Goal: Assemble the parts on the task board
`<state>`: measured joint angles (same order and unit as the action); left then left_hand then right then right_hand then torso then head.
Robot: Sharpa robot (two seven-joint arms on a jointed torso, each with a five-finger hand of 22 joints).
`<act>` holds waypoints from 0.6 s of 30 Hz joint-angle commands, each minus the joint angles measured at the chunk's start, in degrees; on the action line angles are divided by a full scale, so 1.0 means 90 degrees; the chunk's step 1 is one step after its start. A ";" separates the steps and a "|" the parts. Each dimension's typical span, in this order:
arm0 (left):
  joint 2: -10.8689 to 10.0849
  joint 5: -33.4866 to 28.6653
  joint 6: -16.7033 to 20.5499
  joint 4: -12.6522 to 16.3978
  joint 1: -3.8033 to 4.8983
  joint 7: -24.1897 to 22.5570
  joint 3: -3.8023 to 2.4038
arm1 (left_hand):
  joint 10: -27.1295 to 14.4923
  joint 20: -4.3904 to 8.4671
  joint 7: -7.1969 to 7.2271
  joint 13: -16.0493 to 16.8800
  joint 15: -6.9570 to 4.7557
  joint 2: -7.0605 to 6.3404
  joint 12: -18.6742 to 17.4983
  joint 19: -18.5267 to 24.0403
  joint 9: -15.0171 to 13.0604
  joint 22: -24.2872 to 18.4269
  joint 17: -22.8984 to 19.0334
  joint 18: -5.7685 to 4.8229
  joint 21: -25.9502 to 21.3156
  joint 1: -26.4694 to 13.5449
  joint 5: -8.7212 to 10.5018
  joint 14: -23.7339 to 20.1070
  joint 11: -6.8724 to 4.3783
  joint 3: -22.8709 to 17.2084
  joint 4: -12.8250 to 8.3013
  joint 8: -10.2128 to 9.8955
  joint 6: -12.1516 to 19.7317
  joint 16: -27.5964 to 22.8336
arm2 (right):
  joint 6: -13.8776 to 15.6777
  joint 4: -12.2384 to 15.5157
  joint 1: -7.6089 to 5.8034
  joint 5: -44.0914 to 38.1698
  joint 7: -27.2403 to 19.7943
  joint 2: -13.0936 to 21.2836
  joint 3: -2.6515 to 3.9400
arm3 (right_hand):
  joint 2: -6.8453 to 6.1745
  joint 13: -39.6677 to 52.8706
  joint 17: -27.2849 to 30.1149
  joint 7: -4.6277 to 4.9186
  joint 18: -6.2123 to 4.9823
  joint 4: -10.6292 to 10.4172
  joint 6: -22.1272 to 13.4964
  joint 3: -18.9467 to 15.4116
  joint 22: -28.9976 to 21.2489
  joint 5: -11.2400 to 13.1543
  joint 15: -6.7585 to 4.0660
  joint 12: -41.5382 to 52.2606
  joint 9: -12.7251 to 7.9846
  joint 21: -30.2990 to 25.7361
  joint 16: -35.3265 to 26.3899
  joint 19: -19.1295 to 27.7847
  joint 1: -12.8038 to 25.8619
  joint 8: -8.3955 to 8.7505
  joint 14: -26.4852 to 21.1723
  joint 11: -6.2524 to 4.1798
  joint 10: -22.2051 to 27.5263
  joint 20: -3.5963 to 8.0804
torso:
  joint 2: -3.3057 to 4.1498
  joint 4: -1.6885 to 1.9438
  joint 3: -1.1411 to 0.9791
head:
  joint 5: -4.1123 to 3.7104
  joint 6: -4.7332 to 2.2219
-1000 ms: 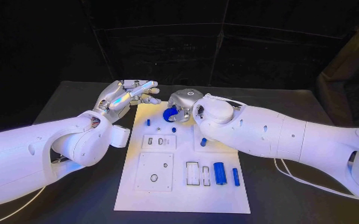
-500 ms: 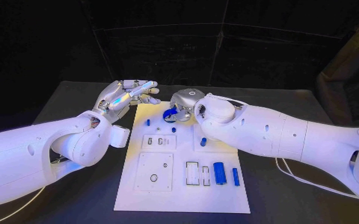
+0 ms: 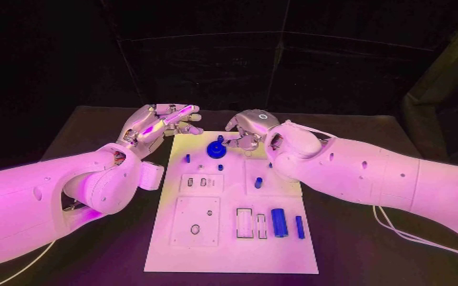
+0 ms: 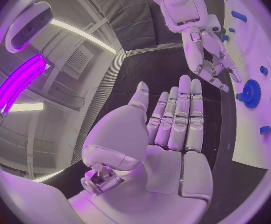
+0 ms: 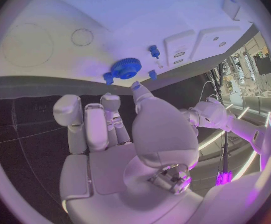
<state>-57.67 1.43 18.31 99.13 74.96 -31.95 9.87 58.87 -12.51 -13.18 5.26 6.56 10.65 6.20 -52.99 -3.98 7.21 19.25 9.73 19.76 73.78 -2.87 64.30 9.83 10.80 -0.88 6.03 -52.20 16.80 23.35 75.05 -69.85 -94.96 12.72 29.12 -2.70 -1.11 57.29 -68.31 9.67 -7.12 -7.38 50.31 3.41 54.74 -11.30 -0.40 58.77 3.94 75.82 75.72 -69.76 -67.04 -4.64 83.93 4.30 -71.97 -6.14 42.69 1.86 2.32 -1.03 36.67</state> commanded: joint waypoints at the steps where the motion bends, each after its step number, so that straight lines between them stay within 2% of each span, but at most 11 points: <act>1: 0.0001 0.0025 -0.0085 -0.0016 0.0011 -0.0019 -0.0005 | -0.0001 -0.0036 -0.0059 -0.0010 -0.0007 0.0059 -0.0024 0.0007 0.0002 -0.0009 0.0010 0.0082 -0.0023 0.0018 -0.0012 -0.0030 0.0023 -0.0015 -0.0032 -0.0020 0.0009 -0.0036 | 0.0837 0.0335 -0.0013 0.1014 -0.0923 0.0430 0.0004 | 0.0012 0.0046 -0.0040 -0.0015 0.0071 0.0183 -0.0036 0.0014 0.0026 0.0126 0.0023 0.0046 0.0003 0.0046 0.0050 -0.0052 -0.0302 0.0038 0.0229 0.0001 -0.0036 0.0001 | -0.0023 -0.0049 -0.0007 | -0.0032 -0.0031; 3: 0.0006 0.0025 -0.0091 -0.0031 0.0011 -0.0017 -0.0005 | 0.0000 -0.0037 -0.0059 -0.0011 -0.0006 0.0061 -0.0026 0.0007 0.0002 -0.0010 0.0012 0.0082 -0.0024 0.0023 -0.0012 -0.0031 0.0023 -0.0017 -0.0036 -0.0022 0.0009 -0.0039 | 0.0606 0.0485 -0.0013 0.1366 -0.1058 0.0716 0.0003 | -0.0004 -0.0014 -0.0024 -0.0029 0.0067 0.0321 -0.0020 0.0049 0.0018 0.0225 0.0015 -0.0025 0.0007 0.0044 0.0037 -0.0042 -0.0499 0.0038 0.0224 -0.0013 0.0017 0.0006 | -0.0038 -0.0067 -0.0009 | -0.0044 -0.0047; 7: 0.0035 0.0025 -0.0103 -0.0078 0.0011 -0.0014 -0.0005 | 0.0000 -0.0037 -0.0059 -0.0011 -0.0006 0.0062 -0.0028 0.0008 0.0002 -0.0011 0.0014 0.0082 -0.0025 0.0027 -0.0012 -0.0032 0.0023 -0.0020 -0.0040 -0.0023 0.0009 -0.0041 | -0.0070 0.0743 -0.0015 0.2109 -0.1351 0.1367 0.0002 | -0.0020 -0.0296 0.0171 -0.0081 0.0055 0.0564 0.0096 0.0116 -0.0039 0.0270 -0.0024 -0.0332 0.0026 0.0018 -0.0103 -0.0004 -0.0838 -0.0011 0.0178 -0.0063 0.0187 0.0036 | -0.0055 -0.0112 -0.0024 | -0.0048 -0.0077; 9: 0.0059 0.0025 -0.0109 -0.0107 0.0011 -0.0012 -0.0004 | 0.0000 -0.0037 -0.0059 -0.0011 -0.0006 0.0062 -0.0028 0.0008 0.0002 -0.0011 0.0014 0.0082 -0.0025 0.0027 -0.0012 -0.0032 0.0023 -0.0020 -0.0040 -0.0023 0.0009 -0.0041 | -0.0301 0.0847 -0.0015 0.2360 -0.1622 0.1646 0.0001 | -0.0014 -0.0355 0.0291 -0.0098 0.0050 0.0642 0.0149 0.0141 -0.0065 0.0277 -0.0042 -0.0396 0.0033 0.0004 -0.0191 0.0009 -0.0947 -0.0035 0.0152 -0.0082 0.0186 0.0051 | -0.0059 -0.0128 -0.0036 | -0.0045 -0.0083; 10: 0.0083 0.0025 -0.0113 -0.0132 0.0010 -0.0010 -0.0004 | 0.0000 -0.0037 -0.0059 -0.0011 -0.0006 0.0062 -0.0028 0.0008 0.0002 -0.0011 0.0014 0.0082 -0.0025 0.0027 -0.0012 -0.0032 0.0023 -0.0020 -0.0040 -0.0023 0.0009 -0.0041 | -0.0410 0.0929 -0.0015 0.2515 -0.1846 0.1849 0.0001 | 0.0036 -0.0396 0.0347 -0.0131 0.0045 0.0717 0.0255 0.0199 -0.0085 0.0253 -0.0066 -0.0444 0.0050 -0.0008 -0.0237 0.0019 -0.1075 -0.0084 0.0138 -0.0116 0.0169 0.0068 | -0.0065 -0.0138 -0.0051 | -0.0071 -0.0089; 11: 0.0103 0.0024 -0.0118 -0.0153 0.0010 -0.0009 -0.0004 | 0.0000 -0.0037 -0.0059 -0.0011 -0.0006 0.0062 -0.0028 0.0008 0.0002 -0.0011 0.0014 0.0082 -0.0025 0.0027 -0.0012 -0.0032 0.0023 -0.0020 -0.0040 -0.0023 0.0009 -0.0041 | -0.0451 0.0986 -0.0014 0.2596 -0.1977 0.1987 0.0001 | 0.0058 -0.0502 0.0428 -0.0161 0.0039 0.0763 0.0277 0.0233 -0.0120 0.0247 -0.0086 -0.0563 0.0048 -0.0026 -0.0300 0.0037 -0.1148 -0.0086 0.0119 -0.0140 0.0209 0.0083 | -0.0066 -0.0123 -0.0047 | -0.0106 -0.0095; 14: 0.0166 0.0024 -0.0133 -0.0220 0.0009 -0.0008 -0.0003 | 0.0000 -0.0037 -0.0059 -0.0011 -0.0006 0.0062 -0.0028 0.0008 0.0002 -0.0011 0.0014 0.0082 -0.0025 0.0027 -0.0012 -0.0032 0.0023 -0.0020 -0.0040 -0.0023 0.0009 -0.0041 | -0.0479 0.1103 -0.0014 0.2714 -0.2174 0.2341 -0.0001 | 0.0047 -0.0766 0.0520 -0.0196 0.0040 0.0806 0.0297 0.0228 -0.0142 0.0317 -0.0123 -0.0870 0.0030 -0.0048 -0.0387 0.0036 -0.1174 -0.0062 0.0106 -0.0169 0.0241 0.0125 | -0.0087 -0.0118 -0.0058 | -0.0140 -0.0119; 18: 0.0222 0.0024 -0.0148 -0.0277 0.0008 -0.0006 -0.0003 | 0.0005 -0.0038 -0.0058 -0.0010 -0.0006 0.0072 -0.0033 0.0009 0.0001 -0.0015 0.0020 0.0083 -0.0030 0.0041 -0.0013 -0.0034 0.0022 -0.0031 -0.0052 -0.0025 0.0005 -0.0048 | -0.0466 0.1097 -0.0013 0.2582 -0.2134 0.2603 -0.0002 | -0.0036 -0.0516 0.0262 -0.0177 0.0077 0.0807 0.0344 0.0138 0.0039 0.0381 -0.0119 -0.0622 0.0026 0.0027 -0.0207 -0.0080 -0.1107 -0.0060 0.0186 -0.0162 0.0005 0.0133 | -0.0098 -0.0120 -0.0068 | -0.0152 -0.0133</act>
<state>-55.77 1.43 17.96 96.71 74.96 -31.83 9.88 58.87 -12.51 -13.18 5.26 6.55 10.99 6.20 -52.99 -3.98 7.17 19.38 9.72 19.76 74.12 -2.87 64.30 9.83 10.64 -1.04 6.03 -52.20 16.57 20.97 84.79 -69.87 -73.82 -3.40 52.54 -2.73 -0.62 52.21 -65.57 8.24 -7.11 -0.09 52.99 4.92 54.84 -8.13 -1.05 52.71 4.24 75.76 73.56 -70.07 -77.18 -5.30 83.94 2.84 -71.40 -4.81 41.93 0.81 1.83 -2.32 35.53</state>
